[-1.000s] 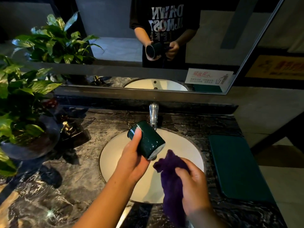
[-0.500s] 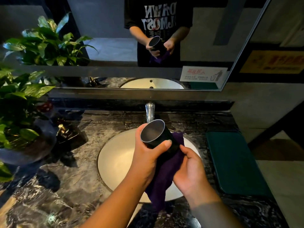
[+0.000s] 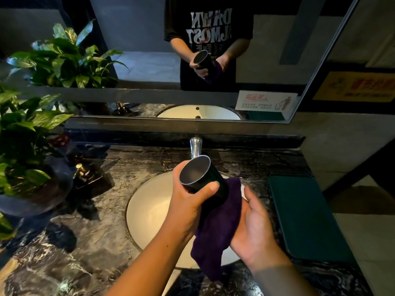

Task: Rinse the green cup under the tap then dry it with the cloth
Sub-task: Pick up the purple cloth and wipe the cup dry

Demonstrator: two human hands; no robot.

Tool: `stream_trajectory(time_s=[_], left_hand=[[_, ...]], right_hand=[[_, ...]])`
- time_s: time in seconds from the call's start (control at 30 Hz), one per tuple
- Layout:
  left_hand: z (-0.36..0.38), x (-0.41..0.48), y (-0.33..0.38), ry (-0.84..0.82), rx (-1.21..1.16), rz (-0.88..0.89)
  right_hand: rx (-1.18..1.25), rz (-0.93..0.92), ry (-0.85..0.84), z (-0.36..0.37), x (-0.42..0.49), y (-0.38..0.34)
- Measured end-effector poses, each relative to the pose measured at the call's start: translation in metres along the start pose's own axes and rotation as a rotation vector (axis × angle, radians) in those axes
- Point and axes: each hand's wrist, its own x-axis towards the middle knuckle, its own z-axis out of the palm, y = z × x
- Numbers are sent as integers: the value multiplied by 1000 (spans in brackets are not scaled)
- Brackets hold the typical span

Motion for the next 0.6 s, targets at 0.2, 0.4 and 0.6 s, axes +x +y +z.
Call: stream_trajectory(time_s=[0.2, 0.4, 0.6], left_hand=[[-11, -5, -2, 39, -43, -25], [-1, -17, -8, -12, 46, 1], [-9, -11, -14, 73, 182, 28]], right_hand=[[-24, -71, 32, -5, 1, -5], [-47, -54, 48, -1, 7, 2], [-144, 37, 77, -11, -2, 9]])
